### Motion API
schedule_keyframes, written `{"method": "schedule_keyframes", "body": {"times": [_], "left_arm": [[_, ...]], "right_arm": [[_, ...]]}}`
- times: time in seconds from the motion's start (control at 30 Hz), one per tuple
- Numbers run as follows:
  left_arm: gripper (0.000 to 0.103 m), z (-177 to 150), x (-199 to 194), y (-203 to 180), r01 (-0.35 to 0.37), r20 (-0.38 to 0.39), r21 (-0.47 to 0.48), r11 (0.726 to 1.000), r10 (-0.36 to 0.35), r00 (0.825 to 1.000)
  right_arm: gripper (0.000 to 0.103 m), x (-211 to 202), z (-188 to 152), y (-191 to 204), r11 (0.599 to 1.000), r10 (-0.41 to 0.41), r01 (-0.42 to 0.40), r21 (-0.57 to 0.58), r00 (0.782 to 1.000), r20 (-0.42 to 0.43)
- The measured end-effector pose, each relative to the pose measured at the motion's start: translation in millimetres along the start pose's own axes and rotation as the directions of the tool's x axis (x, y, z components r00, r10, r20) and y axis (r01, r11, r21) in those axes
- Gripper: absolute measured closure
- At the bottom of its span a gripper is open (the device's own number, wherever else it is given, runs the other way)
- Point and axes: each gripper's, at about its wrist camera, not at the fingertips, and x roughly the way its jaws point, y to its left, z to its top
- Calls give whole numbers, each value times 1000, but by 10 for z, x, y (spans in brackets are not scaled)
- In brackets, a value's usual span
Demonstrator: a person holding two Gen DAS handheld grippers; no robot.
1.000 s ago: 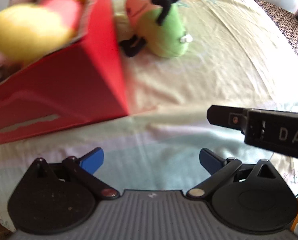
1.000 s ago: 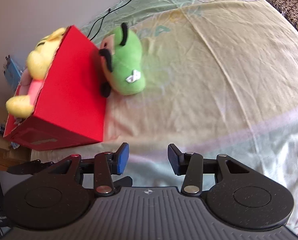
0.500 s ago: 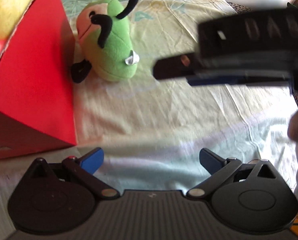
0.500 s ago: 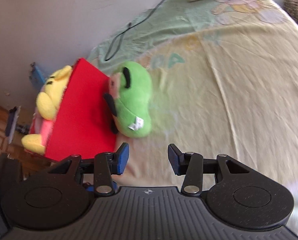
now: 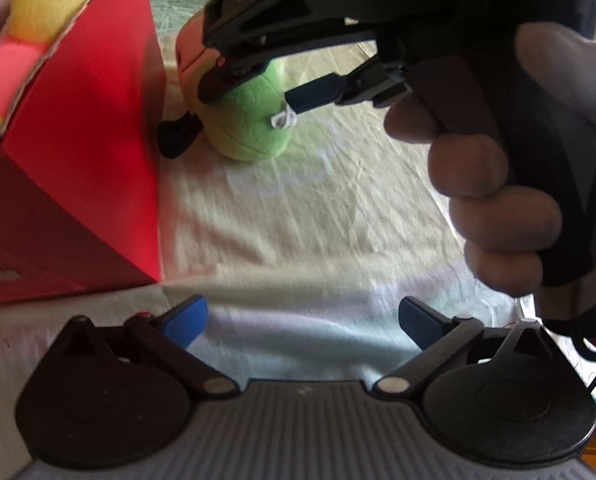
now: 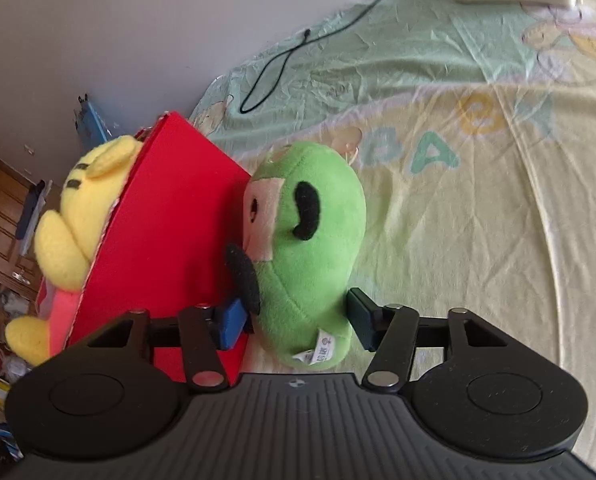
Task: Organize objects
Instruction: 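Close the right gripper on the green pickle plush's body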
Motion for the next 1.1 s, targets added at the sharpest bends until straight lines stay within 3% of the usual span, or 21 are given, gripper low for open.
{"method": "schedule_keyframes", "body": {"times": [0.2,0.43,0.7,0.93,1.1], "left_arm": [[2,30,-51,-49,31,40,66,997,-33,999],[2,116,-104,-90,123,68,129,984,-133,989],[2,299,-66,-147,272,94,122,955,-284,954],[3,388,-2,-368,296,91,195,935,-317,944],[6,487,143,-333,337,53,151,929,-348,936]], "right_arm": [[55,-227,-26,-216,990,69,-69,124,998,4],[54,-733,-395,-375,988,34,-35,153,999,8],[51,-1096,-811,-551,972,21,-19,234,1000,-7],[45,-1220,-753,-689,950,38,-59,307,997,73],[41,-1186,-693,-729,941,66,-91,327,994,86]]}}
